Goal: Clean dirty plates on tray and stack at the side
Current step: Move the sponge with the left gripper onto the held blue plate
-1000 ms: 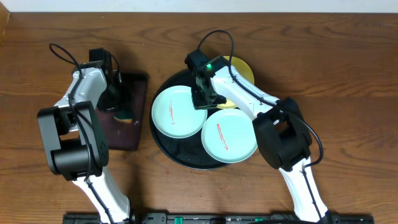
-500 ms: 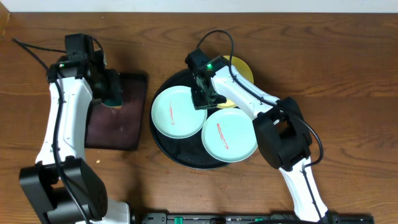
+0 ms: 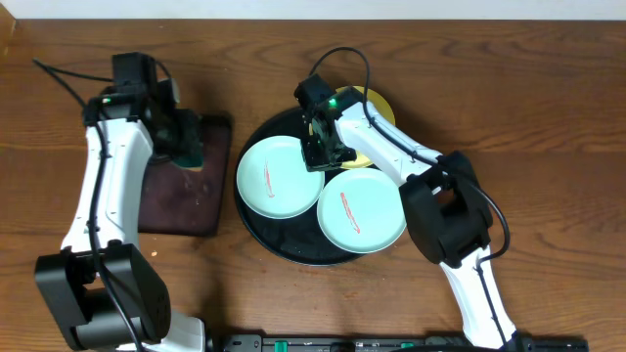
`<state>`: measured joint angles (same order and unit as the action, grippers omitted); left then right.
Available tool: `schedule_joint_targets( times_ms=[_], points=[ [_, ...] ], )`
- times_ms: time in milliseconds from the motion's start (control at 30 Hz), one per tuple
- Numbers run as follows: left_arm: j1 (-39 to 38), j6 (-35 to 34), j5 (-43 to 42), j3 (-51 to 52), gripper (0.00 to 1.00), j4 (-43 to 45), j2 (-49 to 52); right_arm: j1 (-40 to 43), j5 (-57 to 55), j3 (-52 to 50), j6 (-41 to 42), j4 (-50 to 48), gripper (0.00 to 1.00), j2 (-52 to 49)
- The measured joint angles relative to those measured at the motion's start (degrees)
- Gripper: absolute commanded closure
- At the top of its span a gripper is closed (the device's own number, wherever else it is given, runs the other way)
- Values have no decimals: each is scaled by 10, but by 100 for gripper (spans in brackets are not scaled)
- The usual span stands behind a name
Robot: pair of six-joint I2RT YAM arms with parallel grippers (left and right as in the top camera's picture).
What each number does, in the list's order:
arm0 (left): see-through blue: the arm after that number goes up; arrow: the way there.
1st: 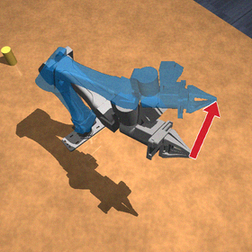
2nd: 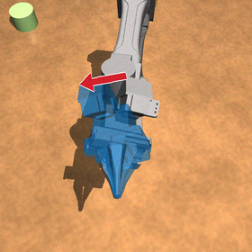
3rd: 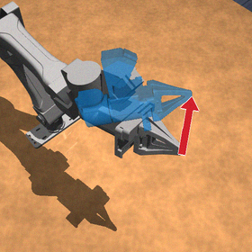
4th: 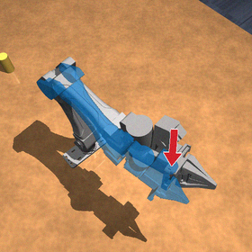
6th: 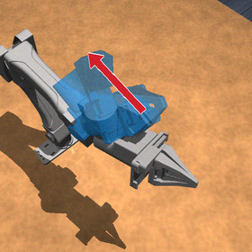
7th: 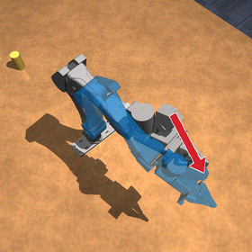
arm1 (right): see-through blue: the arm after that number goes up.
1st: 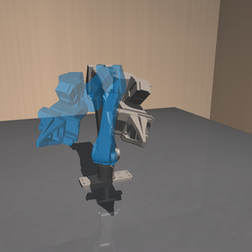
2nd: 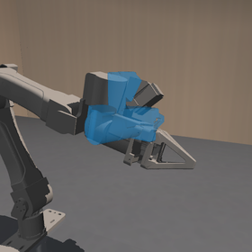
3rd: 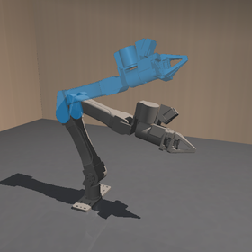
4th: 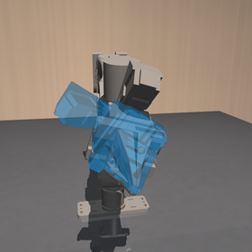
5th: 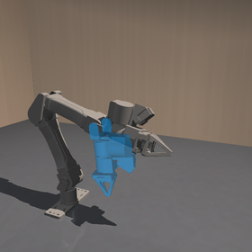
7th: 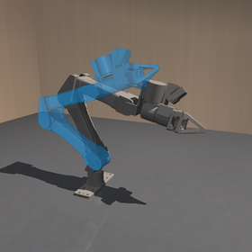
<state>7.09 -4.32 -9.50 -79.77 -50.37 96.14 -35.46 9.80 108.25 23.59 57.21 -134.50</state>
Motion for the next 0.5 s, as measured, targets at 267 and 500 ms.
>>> schedule_joint_targets(
  times_ms=[267, 500],
  points=[
    [-88, -63, -23, 35, 92, 44, 0, 9, 28, -7, 0, -7, 99, 1],
    [-146, -135, -24, 100, 93, 121, 7, 9, 29, -7, 0, -8, 99, 1]
  ],
)
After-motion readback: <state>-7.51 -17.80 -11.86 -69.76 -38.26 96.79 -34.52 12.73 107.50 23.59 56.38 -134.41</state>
